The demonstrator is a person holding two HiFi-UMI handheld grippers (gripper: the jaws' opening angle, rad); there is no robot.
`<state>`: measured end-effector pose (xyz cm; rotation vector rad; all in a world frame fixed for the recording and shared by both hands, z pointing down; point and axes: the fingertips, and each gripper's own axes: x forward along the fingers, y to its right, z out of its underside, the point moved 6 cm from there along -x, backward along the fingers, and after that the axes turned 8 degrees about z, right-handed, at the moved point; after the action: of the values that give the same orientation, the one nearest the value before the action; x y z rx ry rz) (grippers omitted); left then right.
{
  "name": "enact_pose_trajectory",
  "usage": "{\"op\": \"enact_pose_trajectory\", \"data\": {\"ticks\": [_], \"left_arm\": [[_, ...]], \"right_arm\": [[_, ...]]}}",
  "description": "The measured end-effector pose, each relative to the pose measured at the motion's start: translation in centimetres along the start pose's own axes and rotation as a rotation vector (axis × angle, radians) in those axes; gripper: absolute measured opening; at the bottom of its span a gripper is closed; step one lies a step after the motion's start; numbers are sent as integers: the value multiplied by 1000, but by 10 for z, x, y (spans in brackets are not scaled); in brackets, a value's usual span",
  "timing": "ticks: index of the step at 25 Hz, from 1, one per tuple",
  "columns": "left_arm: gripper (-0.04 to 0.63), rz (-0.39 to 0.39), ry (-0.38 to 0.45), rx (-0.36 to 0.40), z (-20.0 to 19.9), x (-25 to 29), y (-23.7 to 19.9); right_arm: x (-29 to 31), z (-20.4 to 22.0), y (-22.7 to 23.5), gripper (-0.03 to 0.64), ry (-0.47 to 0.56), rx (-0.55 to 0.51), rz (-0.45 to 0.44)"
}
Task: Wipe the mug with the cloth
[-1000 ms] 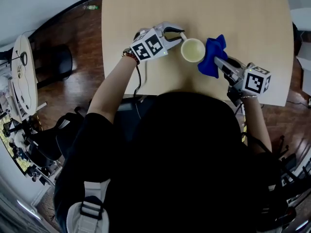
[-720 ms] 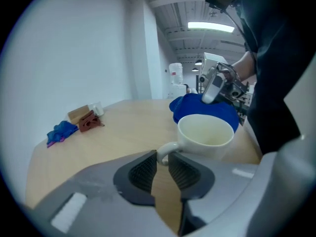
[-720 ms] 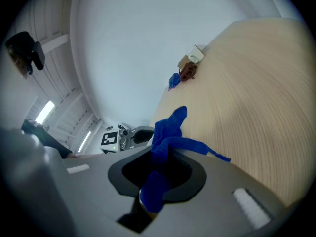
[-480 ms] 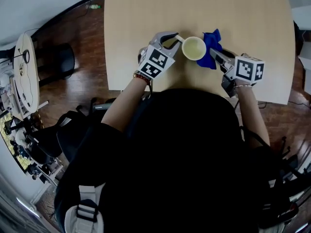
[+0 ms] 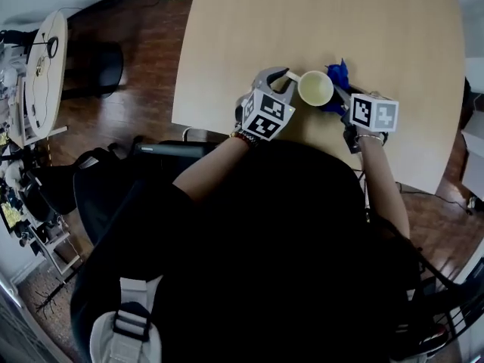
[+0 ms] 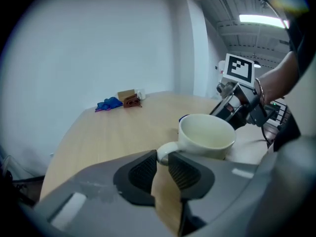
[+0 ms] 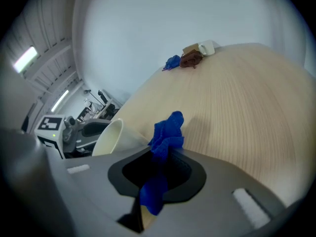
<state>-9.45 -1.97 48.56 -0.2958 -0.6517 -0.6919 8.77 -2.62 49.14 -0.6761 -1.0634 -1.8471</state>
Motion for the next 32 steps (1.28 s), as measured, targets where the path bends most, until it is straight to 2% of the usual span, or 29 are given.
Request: {"op": "enact_pose_trajectory", "data": {"ticks": [4, 9, 15, 19, 24, 29, 32], "left_arm": [[75, -11, 31, -14, -1, 5, -4], [72, -45, 55, -74, -17, 16, -34], [72, -82, 42, -113, -25, 32, -28], [72, -74, -13, -122, -29, 31, -29], [72, -82, -62, -157, -29, 29, -28], [72, -83, -120, -169, -29, 24, -26], [71, -69, -176, -165, -30, 23, -23]], "right_arm": [[-25, 3, 3, 54, 58, 179, -150], [-51, -1, -17, 54, 130, 301, -206], [-45, 20, -5, 54, 214, 392, -165], [-31, 3, -8, 54, 244, 359, -178], [-18, 2, -6, 54, 213, 360, -152], [-1, 6, 0, 54, 160, 327, -99], [3, 7, 2, 55, 101, 278, -31]]}}
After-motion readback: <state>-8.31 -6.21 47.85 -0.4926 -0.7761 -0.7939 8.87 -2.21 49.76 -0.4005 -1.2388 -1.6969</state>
